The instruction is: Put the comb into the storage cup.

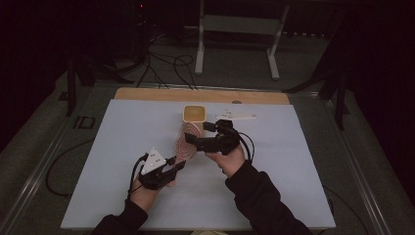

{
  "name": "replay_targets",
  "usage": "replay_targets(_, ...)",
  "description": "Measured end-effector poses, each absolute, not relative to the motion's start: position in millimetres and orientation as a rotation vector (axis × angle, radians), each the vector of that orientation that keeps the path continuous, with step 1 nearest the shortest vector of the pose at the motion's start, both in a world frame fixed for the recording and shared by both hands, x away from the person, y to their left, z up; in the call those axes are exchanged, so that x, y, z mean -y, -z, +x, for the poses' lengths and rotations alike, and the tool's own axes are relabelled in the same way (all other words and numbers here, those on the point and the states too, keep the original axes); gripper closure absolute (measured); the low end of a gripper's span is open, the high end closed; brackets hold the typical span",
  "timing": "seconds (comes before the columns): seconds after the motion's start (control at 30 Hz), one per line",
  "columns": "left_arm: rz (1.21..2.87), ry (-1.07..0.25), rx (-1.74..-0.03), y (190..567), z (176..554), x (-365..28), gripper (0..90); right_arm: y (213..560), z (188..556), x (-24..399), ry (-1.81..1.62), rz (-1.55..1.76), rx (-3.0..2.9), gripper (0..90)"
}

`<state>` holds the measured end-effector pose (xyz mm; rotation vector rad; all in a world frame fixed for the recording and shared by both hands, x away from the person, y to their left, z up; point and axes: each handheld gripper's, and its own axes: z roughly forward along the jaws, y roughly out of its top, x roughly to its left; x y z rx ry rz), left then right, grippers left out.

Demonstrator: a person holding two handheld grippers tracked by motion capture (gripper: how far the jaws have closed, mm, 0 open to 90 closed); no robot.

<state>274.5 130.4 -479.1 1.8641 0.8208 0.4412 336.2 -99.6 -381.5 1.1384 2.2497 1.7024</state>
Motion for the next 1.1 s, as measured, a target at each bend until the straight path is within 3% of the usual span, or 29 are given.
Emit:
replay_targets(0.67,1.862,-0.439,-0.811,480,275,-127,71.0,394,336,93,-1.717,1.141,-2.326,50.1)
replay_targets(0.93,1.865,-0.437,-0.8,480,275,-126,71.0,398,336,93,-1.703,1.14,-2.333,60.4)
replay_targets(1.1,1.87,-0.432,-0.799,480,275,-125,71.0,399,336,92,-1.696,1.143,-2.346,61.3)
